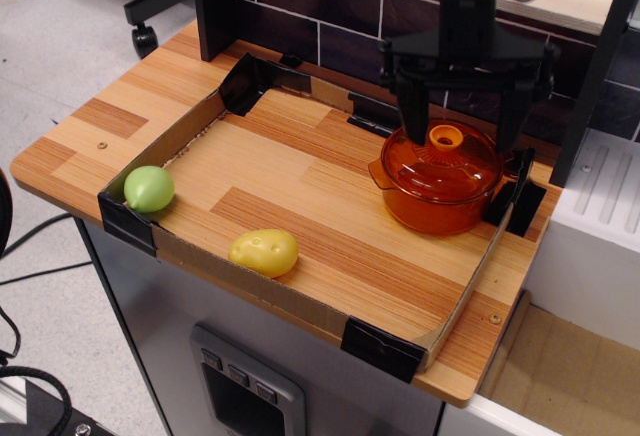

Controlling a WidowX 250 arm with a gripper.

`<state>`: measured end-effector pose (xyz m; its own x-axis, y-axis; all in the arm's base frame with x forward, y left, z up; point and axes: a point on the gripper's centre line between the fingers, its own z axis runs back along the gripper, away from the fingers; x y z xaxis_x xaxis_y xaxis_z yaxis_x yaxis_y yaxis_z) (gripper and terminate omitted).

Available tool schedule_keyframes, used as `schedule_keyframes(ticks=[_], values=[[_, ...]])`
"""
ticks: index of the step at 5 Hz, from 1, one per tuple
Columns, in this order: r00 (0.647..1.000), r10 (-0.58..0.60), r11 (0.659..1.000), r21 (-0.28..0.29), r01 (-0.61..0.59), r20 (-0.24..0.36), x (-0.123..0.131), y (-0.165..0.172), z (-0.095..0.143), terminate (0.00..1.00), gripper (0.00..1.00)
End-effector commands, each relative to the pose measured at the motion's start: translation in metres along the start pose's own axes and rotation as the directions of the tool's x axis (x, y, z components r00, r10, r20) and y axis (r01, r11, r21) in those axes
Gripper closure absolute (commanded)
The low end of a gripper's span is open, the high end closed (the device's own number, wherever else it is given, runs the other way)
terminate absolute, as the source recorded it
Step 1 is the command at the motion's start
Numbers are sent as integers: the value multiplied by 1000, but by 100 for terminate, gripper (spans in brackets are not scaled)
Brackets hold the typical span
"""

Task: Take lid off pot

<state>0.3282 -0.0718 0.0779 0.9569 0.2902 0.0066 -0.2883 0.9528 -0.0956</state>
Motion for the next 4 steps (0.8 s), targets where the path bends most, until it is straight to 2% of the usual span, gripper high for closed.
schedule_keyframes(ticks=[1, 3, 4], values=[[998, 27, 999, 18, -28, 65, 17, -7, 5, 0, 0], [998, 28, 998, 49, -31, 63, 18, -2, -5, 0, 0], [998, 23, 998, 57, -27, 60, 17, -1, -9, 0, 100]])
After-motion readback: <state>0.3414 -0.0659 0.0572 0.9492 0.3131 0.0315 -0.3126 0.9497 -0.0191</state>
